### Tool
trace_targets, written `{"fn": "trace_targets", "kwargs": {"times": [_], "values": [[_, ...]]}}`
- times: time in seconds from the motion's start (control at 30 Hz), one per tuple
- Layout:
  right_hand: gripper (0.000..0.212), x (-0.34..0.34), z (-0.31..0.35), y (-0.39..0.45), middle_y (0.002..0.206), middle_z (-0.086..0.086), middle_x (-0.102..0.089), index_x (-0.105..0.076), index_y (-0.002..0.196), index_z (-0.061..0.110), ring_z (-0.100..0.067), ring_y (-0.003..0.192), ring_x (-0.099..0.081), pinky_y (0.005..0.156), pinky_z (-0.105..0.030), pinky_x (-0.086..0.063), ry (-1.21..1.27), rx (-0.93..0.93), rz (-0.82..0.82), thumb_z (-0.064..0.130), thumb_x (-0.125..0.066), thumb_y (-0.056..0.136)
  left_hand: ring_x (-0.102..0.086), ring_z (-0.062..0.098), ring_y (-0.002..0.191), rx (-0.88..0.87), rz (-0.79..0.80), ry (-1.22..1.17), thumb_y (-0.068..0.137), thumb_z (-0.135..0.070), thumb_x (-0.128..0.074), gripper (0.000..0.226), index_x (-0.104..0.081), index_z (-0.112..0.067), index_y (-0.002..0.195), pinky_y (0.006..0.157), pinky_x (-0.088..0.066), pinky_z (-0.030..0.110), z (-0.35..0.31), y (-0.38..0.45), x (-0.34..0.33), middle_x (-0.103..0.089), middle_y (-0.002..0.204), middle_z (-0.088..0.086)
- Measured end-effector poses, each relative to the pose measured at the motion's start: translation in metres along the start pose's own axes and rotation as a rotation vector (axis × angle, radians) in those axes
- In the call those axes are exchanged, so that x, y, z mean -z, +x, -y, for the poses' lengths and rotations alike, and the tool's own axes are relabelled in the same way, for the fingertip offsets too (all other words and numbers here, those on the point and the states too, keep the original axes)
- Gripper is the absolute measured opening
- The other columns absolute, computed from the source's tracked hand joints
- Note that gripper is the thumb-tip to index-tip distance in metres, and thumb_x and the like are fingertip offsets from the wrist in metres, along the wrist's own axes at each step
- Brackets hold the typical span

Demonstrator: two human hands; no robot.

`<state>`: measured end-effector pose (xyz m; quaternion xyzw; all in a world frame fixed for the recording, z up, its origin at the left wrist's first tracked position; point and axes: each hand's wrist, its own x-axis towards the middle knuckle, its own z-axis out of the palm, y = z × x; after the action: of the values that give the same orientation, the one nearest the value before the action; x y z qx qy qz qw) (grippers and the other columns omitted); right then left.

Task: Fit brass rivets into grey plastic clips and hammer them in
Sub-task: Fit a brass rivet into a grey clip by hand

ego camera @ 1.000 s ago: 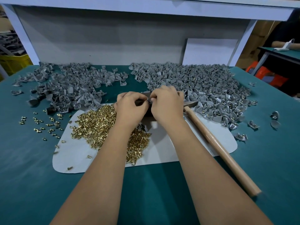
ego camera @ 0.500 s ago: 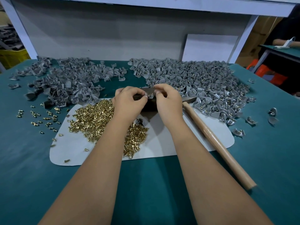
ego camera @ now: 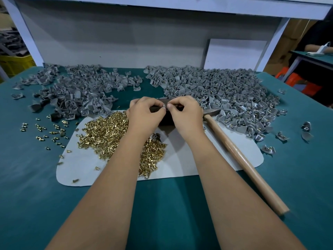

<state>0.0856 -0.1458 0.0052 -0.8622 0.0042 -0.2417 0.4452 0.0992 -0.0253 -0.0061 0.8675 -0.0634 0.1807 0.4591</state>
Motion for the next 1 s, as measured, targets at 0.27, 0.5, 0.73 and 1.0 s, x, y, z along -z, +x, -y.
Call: {"fn": "trace_targets", "kwargs": {"times": [0.27, 0.5, 0.73, 1.0], "values": [[0.015, -0.001, 0.009, 0.009, 0.097, 0.008, -0.061, -0.061, 0.075, 0.033, -0.019, 0.101, -0.054, 0.095, -0.043, -0.038, -0.3, -0.005, 0.037, 0.027, -0.062, 0.089, -0.037, 0.017, 0.114, -0.003, -0.01, 0.003, 0.085, -0.032, -0.066, 0.013, -0.061, -0.043, 0.08, 0.104, -0.033, 0.045, 0.001, 0.001, -0.001, -0.057, 0.098, -0.017], [0.013, -0.004, 0.012, 0.008, 0.088, 0.011, -0.063, -0.062, 0.076, 0.031, -0.019, 0.102, -0.054, 0.089, -0.033, -0.032, -0.299, -0.091, -0.01, 0.025, -0.061, 0.088, -0.038, 0.022, 0.118, -0.006, -0.016, 0.019, 0.086, -0.032, -0.066, 0.011, -0.062, -0.042, 0.082, 0.104, -0.032, 0.043, 0.0, 0.0, -0.001, -0.064, 0.109, -0.01], [0.018, -0.007, 0.007, -0.001, 0.083, 0.016, -0.055, -0.058, 0.074, 0.032, -0.013, 0.099, -0.053, 0.08, -0.031, -0.021, -0.202, -0.056, -0.045, 0.022, -0.063, 0.088, -0.041, 0.021, 0.117, -0.022, -0.017, 0.039, 0.087, -0.033, -0.066, 0.004, -0.067, -0.037, 0.086, 0.104, -0.033, 0.044, 0.0, -0.002, 0.0, -0.064, 0.108, -0.012], [0.011, -0.007, 0.004, 0.001, 0.087, 0.015, -0.058, -0.064, 0.078, 0.031, -0.012, 0.1, -0.052, 0.084, -0.031, -0.024, -0.165, -0.058, -0.036, 0.025, -0.062, 0.087, -0.04, 0.023, 0.12, -0.027, -0.014, 0.05, 0.089, -0.031, -0.065, 0.007, -0.071, -0.032, 0.093, 0.104, -0.032, 0.042, -0.001, -0.003, 0.001, -0.064, 0.111, -0.01]]}}
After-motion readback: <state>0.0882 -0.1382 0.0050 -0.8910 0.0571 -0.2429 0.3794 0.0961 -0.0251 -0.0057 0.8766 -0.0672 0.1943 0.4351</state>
